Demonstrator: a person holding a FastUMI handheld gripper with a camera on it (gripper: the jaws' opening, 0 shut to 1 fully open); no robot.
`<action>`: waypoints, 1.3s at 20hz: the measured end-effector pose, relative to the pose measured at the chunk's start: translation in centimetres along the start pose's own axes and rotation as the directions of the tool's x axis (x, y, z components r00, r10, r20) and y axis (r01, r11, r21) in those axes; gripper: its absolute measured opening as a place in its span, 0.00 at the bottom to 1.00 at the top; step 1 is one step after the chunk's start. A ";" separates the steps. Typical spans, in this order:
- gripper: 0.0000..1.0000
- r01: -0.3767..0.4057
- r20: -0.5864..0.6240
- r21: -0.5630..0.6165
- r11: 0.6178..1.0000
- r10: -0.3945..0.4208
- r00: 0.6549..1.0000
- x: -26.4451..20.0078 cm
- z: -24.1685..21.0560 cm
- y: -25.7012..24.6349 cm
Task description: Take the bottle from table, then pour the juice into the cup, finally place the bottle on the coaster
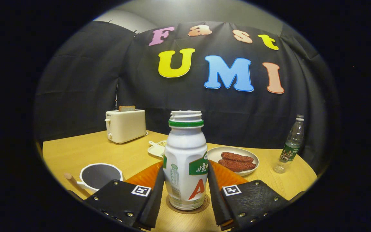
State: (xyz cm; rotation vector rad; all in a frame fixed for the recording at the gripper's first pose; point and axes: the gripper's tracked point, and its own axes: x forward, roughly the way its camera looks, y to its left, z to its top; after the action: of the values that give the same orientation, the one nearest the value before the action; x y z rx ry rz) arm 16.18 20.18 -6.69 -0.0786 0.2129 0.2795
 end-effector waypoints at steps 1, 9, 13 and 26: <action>0.66 0.002 -0.004 0.005 1.000 -0.002 1.000 0.1 -0.2 -0.2; 0.66 0.002 0.052 0.111 0.994 -0.008 0.999 -0.2 -0.8 -0.9; 0.66 0.006 0.065 0.119 0.993 -0.013 0.998 -0.1 -0.9 -1.1; 0.98 0.052 0.154 0.039 0.998 -0.057 0.986 -1.7 3.1 -1.2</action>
State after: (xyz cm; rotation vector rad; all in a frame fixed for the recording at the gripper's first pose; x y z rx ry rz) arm 15.50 18.95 -3.26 -0.0274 0.0613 0.2261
